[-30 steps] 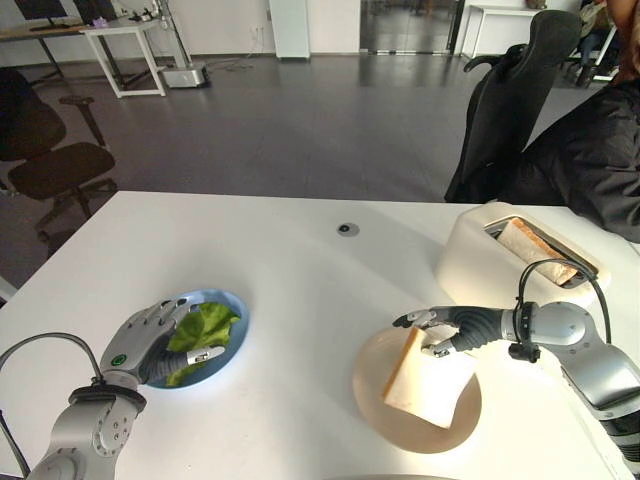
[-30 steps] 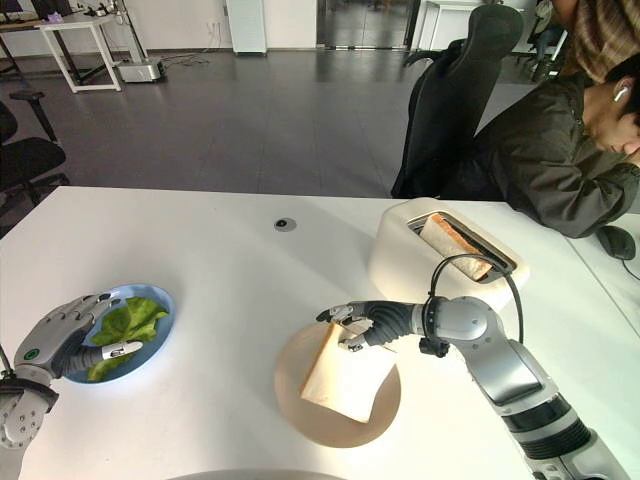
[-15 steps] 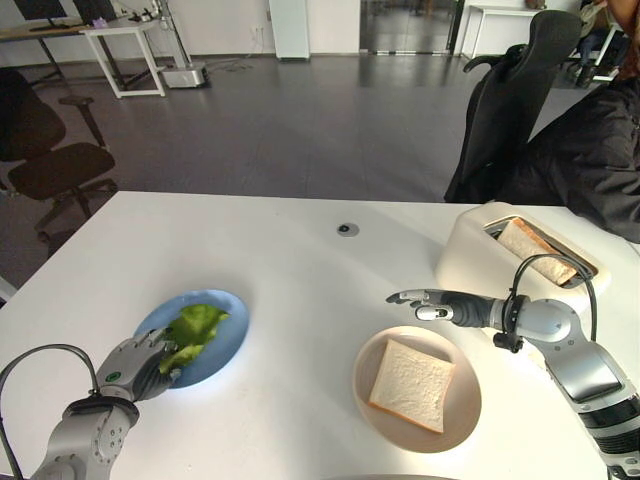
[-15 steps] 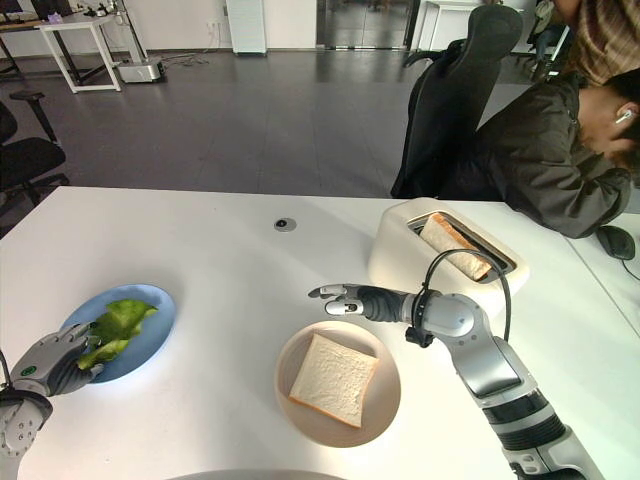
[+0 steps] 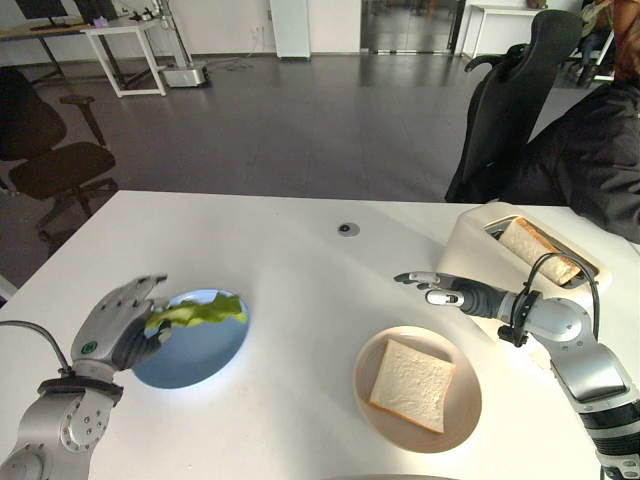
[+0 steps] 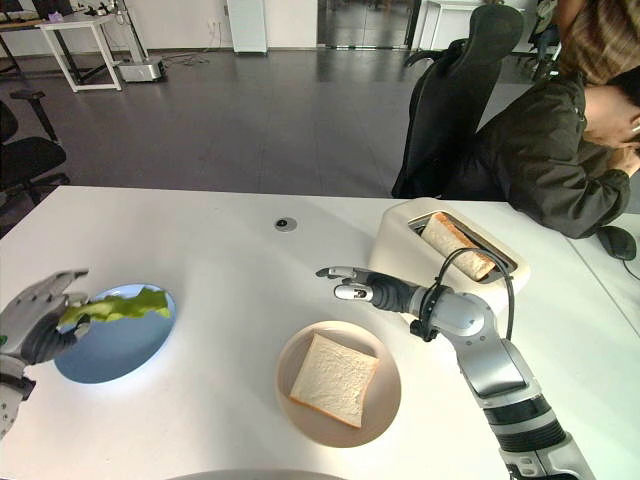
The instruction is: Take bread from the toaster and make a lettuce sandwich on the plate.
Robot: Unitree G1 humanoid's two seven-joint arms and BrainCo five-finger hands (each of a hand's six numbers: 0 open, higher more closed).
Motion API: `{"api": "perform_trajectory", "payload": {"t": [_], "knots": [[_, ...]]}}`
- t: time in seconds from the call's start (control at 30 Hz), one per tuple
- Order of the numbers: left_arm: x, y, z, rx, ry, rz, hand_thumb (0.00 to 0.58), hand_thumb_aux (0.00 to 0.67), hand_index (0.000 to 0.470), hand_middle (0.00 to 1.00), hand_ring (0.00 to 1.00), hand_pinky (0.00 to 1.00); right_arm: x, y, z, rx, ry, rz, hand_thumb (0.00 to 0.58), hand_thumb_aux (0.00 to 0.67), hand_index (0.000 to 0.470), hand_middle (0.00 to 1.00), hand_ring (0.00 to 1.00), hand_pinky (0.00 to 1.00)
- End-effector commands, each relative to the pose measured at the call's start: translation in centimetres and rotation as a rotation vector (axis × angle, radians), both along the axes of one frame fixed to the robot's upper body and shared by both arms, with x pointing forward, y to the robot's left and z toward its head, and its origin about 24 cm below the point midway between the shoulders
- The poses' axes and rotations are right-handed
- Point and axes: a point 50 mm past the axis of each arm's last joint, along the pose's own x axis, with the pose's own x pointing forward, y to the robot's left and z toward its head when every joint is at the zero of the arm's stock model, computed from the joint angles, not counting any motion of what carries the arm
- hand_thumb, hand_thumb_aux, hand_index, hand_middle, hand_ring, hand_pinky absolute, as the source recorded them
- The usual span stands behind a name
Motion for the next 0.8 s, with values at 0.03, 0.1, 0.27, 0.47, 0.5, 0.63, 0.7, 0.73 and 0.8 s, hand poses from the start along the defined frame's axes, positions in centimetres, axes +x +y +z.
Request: {"api": "perform_trajectory", "payload": {"t": [0.03,0.1,0.27,0.47,0.5,0.63,0.7,0.73,0.8], "knots": [[0.4,-7.7,0.2,-0.079,-0.018,-0.299,0.58,0.67,0.47,0.0,0.0,0.0,-0.1,-1.4,0.8,0.07,-0.024,-0.061,0.0,0.0,0.0,0.0,0.0,0.0],[0.5,-11.5,-0.8,-0.123,0.025,-0.439,0.58,0.67,0.47,0.0,0.0,0.0,0.0,-2.0,0.9,0.085,-0.028,-0.084,0.0,0.0,0.0,0.0,0.0,0.0],[0.5,-19.3,-3.6,-0.155,0.123,-0.713,0.58,0.67,0.47,0.0,0.0,0.0,0.1,-2.4,0.9,0.114,-0.039,-0.119,0.0,0.0,0.0,0.0,0.0,0.0],[-0.2,-22.4,-7.3,-0.105,0.215,-0.8,0.58,0.67,0.47,0.0,0.0,0.0,0.1,-2.6,0.9,0.132,-0.045,-0.135,0.0,0.0,0.0,0.0,0.0,0.0],[-0.1,-22.3,-7.5,-0.107,0.216,-0.792,0.58,0.67,0.47,0.0,0.0,0.0,0.0,-2.5,0.8,0.135,-0.043,-0.134,0.0,0.0,0.0,0.0,0.0,0.0],[0.2,-21.9,-8.4,-0.075,0.226,-0.78,0.58,0.67,0.47,0.0,0.0,0.0,-0.2,-2.2,0.4,0.142,-0.032,-0.13,0.0,0.0,0.0,0.0,0.0,0.0],[-0.1,-21.6,-8.6,-0.061,0.238,-0.78,0.0,0.0,0.0,0.0,0.0,0.0,-0.2,-2.1,0.3,0.14,-0.028,-0.125,0.0,0.0,0.0,0.0,0.0,0.0],[-0.3,-21.4,-8.7,-0.058,0.243,-0.777,0.0,0.0,0.0,0.0,0.0,0.0,-0.2,-2.1,0.3,0.138,-0.026,-0.123,0.0,0.0,0.0,0.0,0.0,0.0],[-0.4,-20.5,-8.6,-0.045,0.248,-0.764,0.0,0.0,0.0,0.0,0.0,0.0,-0.2,-2.2,0.2,0.134,-0.023,-0.12,0.0,0.0,0.0,0.0,0.0,0.0]]}}
